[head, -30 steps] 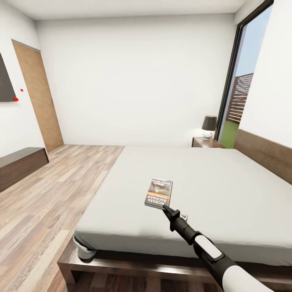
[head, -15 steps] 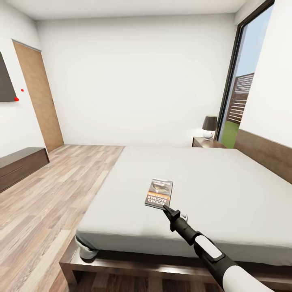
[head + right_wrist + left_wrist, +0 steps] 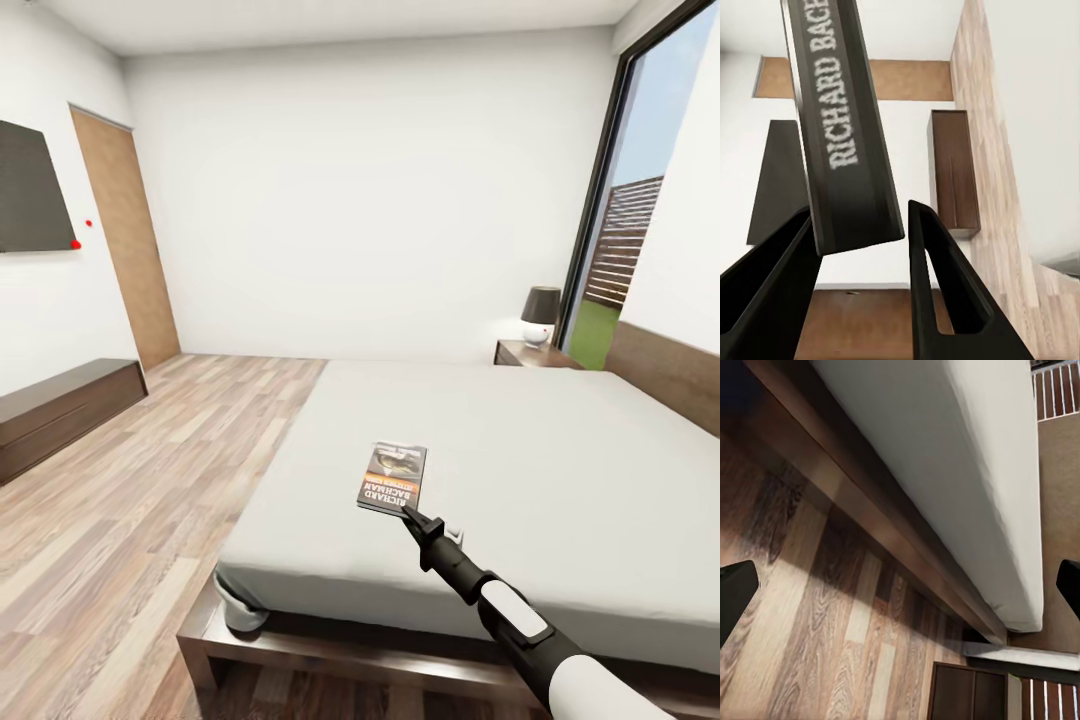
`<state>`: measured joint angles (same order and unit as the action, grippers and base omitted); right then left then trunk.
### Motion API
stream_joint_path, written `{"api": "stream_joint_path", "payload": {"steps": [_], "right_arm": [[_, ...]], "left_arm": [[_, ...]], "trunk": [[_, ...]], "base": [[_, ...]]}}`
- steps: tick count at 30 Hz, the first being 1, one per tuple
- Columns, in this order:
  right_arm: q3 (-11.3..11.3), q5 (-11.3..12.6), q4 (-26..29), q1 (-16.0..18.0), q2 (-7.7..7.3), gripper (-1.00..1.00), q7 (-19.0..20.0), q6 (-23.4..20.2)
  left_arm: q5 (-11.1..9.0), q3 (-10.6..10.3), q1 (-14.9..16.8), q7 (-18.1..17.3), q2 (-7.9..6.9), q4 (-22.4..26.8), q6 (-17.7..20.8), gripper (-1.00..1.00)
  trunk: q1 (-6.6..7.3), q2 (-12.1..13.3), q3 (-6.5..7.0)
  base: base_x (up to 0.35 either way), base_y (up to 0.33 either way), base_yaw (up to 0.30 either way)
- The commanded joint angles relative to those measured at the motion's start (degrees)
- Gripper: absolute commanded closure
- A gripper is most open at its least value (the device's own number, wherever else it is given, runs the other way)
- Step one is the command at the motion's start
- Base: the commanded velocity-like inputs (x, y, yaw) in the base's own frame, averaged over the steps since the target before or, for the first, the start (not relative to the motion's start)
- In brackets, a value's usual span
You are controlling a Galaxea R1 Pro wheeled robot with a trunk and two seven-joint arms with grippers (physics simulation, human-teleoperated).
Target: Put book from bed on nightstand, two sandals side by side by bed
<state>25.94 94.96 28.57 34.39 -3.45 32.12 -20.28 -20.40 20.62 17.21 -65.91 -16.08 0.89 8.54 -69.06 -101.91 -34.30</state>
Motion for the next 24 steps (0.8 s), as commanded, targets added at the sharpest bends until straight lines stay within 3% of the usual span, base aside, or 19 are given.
{"api": "stream_joint_path", "payload": {"steps": [1, 24], "right_arm": [[0.3, 0.7, 0.0, 0.1, -0.06, 1.00, 0.1, -0.1], [0.3, 0.7, 0.0, 0.1, -0.06, 1.00, 0.1, -0.1]], "left_arm": [[0.1, 0.3, 0.0, -0.2, 0.00, 0.0, 0.6, -1.00], [0.1, 0.3, 0.0, -0.1, 0.00, 0.0, 0.6, -1.00]], "trunk": [[0.01, 0.0, -0.06], [0.01, 0.0, -0.06]], "base": [[0.000, 0.107, 0.099], [0.000, 0.147, 0.087]]}}
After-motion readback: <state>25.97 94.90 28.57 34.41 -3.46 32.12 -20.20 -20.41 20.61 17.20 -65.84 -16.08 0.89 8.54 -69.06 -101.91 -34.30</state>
